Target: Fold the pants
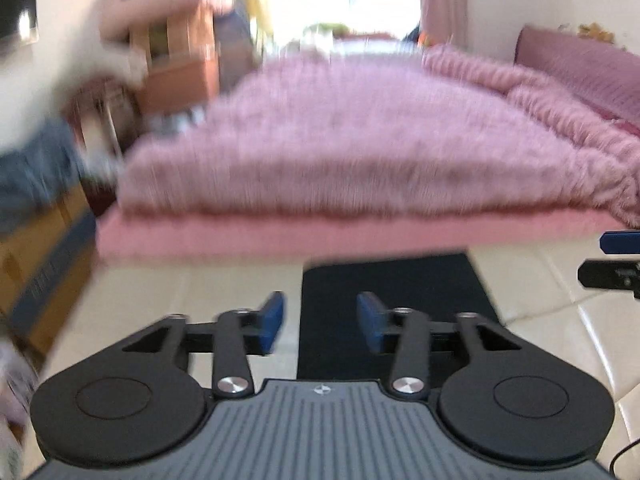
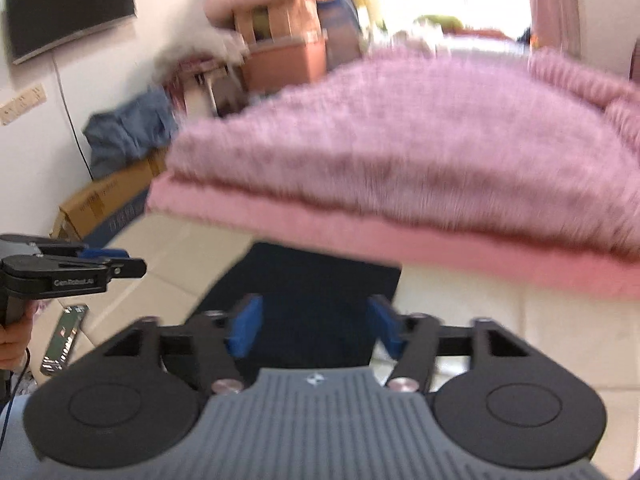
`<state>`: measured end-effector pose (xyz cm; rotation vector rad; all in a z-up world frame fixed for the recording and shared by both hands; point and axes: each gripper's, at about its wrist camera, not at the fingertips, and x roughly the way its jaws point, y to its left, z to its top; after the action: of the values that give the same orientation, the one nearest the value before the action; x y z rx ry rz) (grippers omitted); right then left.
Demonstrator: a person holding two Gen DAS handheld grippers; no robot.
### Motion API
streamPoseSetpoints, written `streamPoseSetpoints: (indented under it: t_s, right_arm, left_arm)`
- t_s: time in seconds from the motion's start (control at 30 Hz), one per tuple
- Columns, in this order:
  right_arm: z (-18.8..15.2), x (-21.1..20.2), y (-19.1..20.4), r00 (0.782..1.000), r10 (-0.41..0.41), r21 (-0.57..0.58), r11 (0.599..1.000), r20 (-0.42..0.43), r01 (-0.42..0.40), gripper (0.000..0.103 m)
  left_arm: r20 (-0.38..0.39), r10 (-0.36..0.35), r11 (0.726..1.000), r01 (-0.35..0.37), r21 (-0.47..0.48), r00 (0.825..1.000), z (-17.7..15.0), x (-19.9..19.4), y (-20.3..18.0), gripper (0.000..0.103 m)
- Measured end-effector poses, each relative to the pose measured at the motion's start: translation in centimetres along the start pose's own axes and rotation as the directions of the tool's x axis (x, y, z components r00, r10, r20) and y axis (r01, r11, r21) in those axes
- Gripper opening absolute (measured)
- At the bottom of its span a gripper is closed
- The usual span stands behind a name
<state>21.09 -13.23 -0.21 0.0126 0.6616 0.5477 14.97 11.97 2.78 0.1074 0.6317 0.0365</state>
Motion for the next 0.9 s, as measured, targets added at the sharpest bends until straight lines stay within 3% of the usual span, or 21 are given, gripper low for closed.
streamPoseSetpoints:
  t_s: [0.07, 0.13, 0.23, 0.4, 0.63, 0.9]
  right_arm:
    - [0.0, -2.8, 0.9, 0.998, -0.009, -0.019, 1.000, 0.058, 0.010, 0.082]
    - [-0.4, -5.5, 1.7, 0.995, -0.005, -0.015, 1.000, 0.101, 0.007, 0.081]
    - [-1.2, -9.0, 2.7, 0.988, -0.006, 0.021, 1.000, 0.155, 0.003, 0.082]
    - [-3.5, -12.7, 4.8, 0.971, -0.068, 0.048, 0.997, 0.229, 0.059, 0.082]
    - [-7.3, -12.9, 6.4, 0.980, -0.117, 0.015, 0.993, 0.164, 0.116, 0.082]
    - [-9.5, -9.2, 5.7, 0.985, -0.169, 0.026, 0.985, 0.020, 0.169, 0.082]
  left_arm:
    - [0.079, 0.015, 1.000, -0.017, 0.026, 0.997, 0.4, -2.4, -1.3, 0.078]
    - [0.135, 0.033, 0.999, -0.038, 0.034, 0.990, 0.3, -4.8, -2.2, 0.092]
    - [0.164, 0.057, 0.998, -0.058, -0.001, 0.985, -0.2, -6.6, -3.2, 0.099]
    - [0.167, 0.068, 0.997, -0.063, -0.032, 0.984, -2.0, -8.7, -4.5, 0.099]
    - [0.019, 0.054, 0.997, -0.053, -0.047, 0.998, -4.9, -7.8, -5.6, 0.099]
    - [-0.127, 0.023, 0.997, -0.033, -0.075, 0.992, -7.4, -5.9, -6.4, 0.099]
